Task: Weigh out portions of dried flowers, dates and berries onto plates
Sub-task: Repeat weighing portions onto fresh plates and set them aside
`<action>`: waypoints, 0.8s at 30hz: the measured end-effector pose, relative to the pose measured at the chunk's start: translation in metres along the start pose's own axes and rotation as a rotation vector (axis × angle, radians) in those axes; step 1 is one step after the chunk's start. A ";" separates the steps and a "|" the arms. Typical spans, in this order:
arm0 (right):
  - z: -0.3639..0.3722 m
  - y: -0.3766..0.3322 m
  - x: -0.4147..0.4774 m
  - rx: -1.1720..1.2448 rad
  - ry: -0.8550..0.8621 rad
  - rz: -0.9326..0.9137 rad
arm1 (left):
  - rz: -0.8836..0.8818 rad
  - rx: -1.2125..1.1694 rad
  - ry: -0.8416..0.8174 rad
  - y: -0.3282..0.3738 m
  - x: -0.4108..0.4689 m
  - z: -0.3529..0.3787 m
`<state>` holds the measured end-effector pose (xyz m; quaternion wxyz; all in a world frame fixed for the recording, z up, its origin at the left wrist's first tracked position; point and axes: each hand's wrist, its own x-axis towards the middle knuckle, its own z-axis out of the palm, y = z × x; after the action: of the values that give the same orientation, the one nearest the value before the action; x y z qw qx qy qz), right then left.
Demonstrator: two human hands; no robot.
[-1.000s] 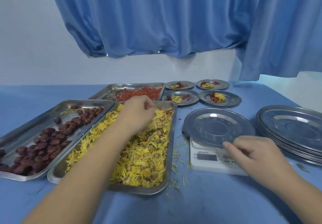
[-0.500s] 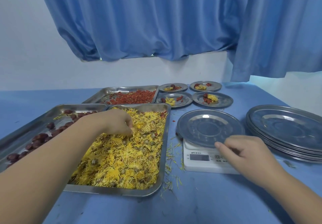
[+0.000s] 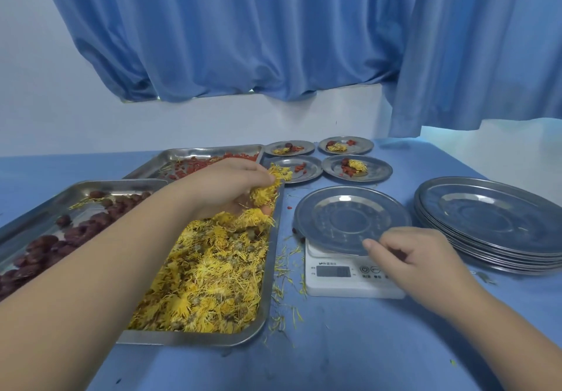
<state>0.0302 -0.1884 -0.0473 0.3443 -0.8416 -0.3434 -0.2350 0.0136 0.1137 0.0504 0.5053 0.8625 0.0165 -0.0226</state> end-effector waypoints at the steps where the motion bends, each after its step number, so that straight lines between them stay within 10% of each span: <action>1: 0.000 0.001 0.000 0.005 0.000 0.005 | -0.005 0.011 -0.007 0.003 0.003 0.006; 24: 0.000 -0.004 0.000 0.048 -0.019 -0.005 | -0.057 0.002 0.220 -0.022 -0.007 -0.011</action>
<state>0.0272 -0.1861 -0.0454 0.3607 -0.8343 -0.3544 -0.2197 0.0053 0.1339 0.0369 0.4989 0.8593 0.0964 0.0580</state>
